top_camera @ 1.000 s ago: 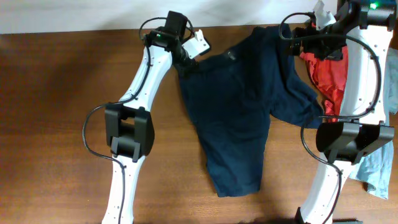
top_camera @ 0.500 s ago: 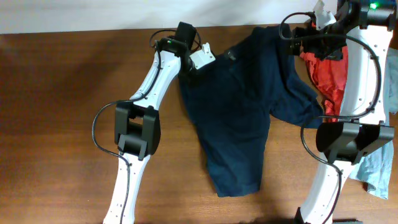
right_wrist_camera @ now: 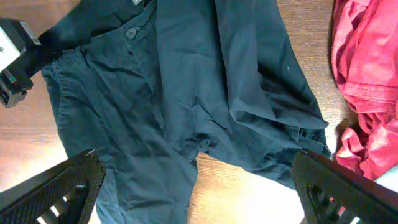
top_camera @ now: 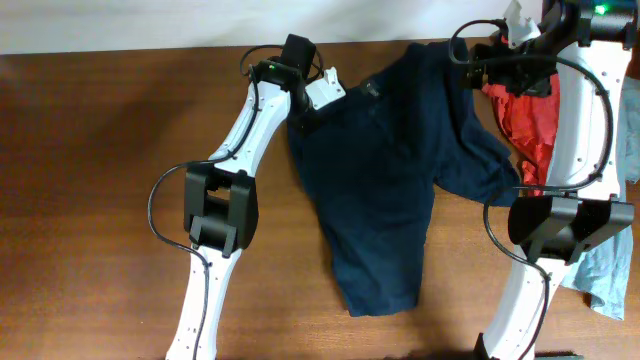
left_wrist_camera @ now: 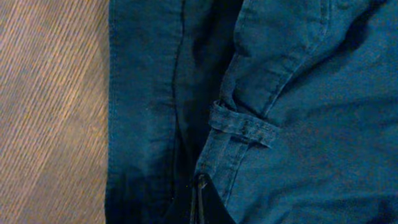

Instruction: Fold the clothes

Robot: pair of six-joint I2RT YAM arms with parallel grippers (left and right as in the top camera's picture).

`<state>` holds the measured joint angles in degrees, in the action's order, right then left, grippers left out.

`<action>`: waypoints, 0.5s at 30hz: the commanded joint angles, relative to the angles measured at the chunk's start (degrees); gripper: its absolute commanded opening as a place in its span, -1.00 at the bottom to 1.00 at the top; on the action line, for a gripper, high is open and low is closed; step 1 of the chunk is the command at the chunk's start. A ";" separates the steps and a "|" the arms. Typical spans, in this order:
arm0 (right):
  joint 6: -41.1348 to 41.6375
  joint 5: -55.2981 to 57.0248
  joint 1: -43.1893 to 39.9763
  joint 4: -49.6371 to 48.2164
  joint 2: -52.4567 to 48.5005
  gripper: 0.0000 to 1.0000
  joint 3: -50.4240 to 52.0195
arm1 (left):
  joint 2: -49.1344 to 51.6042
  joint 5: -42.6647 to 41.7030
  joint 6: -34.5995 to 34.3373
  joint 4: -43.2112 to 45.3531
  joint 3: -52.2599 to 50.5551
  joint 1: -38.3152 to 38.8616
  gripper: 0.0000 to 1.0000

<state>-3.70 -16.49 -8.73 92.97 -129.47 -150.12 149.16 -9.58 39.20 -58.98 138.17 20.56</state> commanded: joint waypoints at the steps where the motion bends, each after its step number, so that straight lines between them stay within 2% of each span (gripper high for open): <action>1: -0.55 0.50 0.04 -0.15 1.99 0.98 -0.87 | 1.07 0.31 -1.03 -0.33 0.68 -0.11 -0.99; 4: -0.55 0.48 0.07 -0.15 1.99 0.97 -0.87 | 1.05 3.76 -1.64 -0.17 0.92 -0.35 -1.00; 7: -0.42 0.28 0.11 -0.15 1.99 0.97 -0.87 | 1.05 10.16 -7.19 -0.11 2.84 -1.77 -1.00; 15: -0.39 -4.70 2.05 -0.04 1.99 0.97 -0.85 | 1.05 11.04 -18.27 -0.52 11.91 -9.18 -1.00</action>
<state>-3.68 -18.92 -8.40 92.99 -129.47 -150.12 149.62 -1.23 27.59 -59.37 146.15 15.18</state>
